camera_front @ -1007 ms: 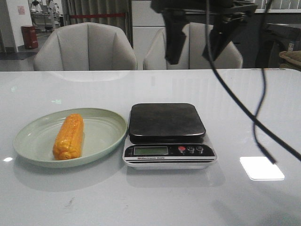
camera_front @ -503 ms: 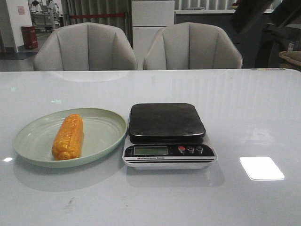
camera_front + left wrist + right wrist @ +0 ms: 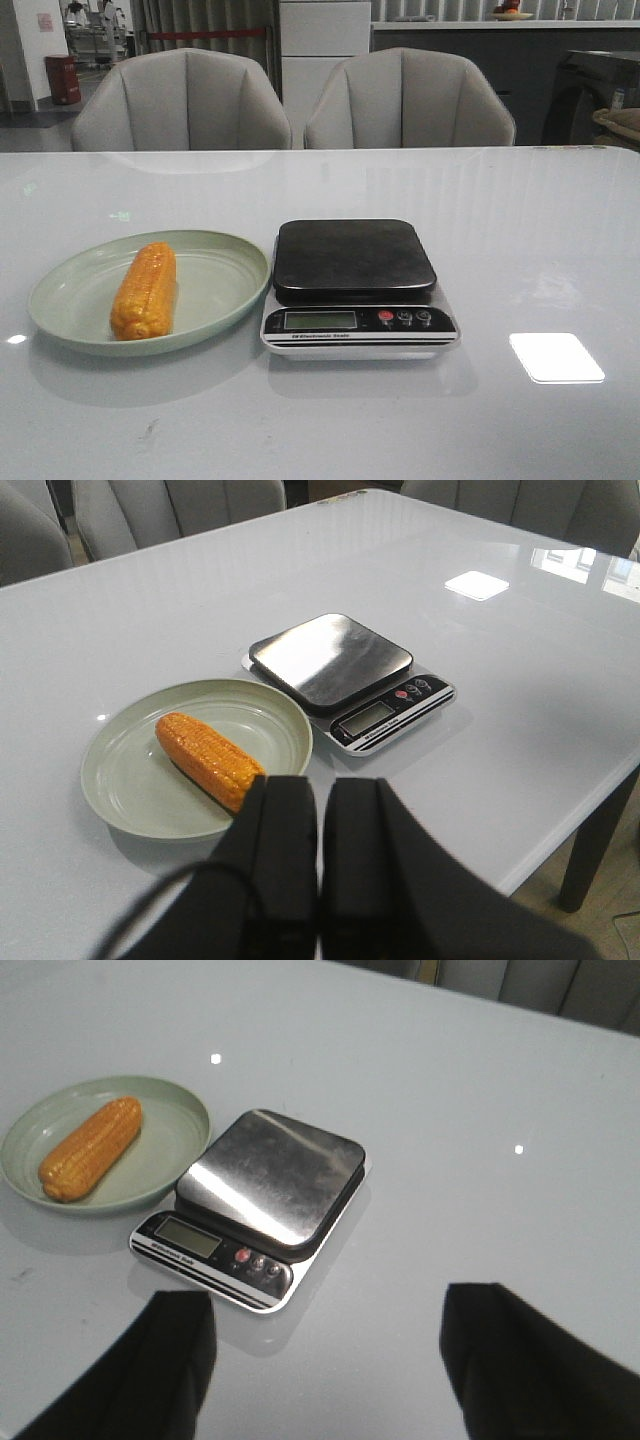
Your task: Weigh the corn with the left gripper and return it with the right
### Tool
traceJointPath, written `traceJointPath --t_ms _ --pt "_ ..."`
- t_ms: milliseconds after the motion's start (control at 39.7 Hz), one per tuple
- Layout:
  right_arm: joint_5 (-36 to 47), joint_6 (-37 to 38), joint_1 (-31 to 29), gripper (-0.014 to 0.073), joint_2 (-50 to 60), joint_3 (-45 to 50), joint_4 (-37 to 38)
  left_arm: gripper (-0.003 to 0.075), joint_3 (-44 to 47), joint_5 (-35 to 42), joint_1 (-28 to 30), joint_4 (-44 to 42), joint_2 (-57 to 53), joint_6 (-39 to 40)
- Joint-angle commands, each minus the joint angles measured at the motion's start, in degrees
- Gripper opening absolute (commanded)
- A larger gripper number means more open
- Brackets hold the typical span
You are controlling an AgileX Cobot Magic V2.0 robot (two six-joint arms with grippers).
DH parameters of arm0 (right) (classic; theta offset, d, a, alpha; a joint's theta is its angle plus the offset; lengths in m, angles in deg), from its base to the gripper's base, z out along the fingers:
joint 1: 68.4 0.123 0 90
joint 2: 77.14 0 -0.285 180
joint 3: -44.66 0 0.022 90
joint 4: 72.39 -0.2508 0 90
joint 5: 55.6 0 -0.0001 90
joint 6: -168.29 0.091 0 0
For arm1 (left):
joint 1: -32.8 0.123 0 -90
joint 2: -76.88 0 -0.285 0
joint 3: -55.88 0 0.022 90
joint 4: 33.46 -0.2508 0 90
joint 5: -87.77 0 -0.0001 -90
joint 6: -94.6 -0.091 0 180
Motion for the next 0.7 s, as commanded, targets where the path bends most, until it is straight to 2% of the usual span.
traceJointPath --t_ms 0,176,453,528,579,679 --pt "5.76 -0.64 -0.38 0.0568 7.42 2.35 -0.5 0.0113 -1.37 4.62 -0.21 0.43 0.58 0.01" --pt "6.82 -0.64 -0.38 0.0568 16.51 8.86 -0.54 0.0113 -1.37 4.62 -0.21 0.43 0.58 0.01" --pt "9.66 -0.64 -0.38 0.0555 17.5 12.27 -0.54 0.0113 -1.37 4.62 -0.21 0.43 0.58 0.01" --pt "9.77 -0.64 -0.38 0.0474 17.5 12.46 -0.54 0.0113 -1.37 4.62 -0.21 0.43 0.58 0.01" --pt "9.77 -0.64 -0.38 0.038 17.5 12.65 -0.54 0.0113 -1.37 4.62 -0.21 0.43 0.58 0.01" --pt "9.77 -0.64 -0.38 0.0139 17.5 12.73 -0.54 0.0113 -1.37 4.62 -0.21 0.43 0.58 0.01"
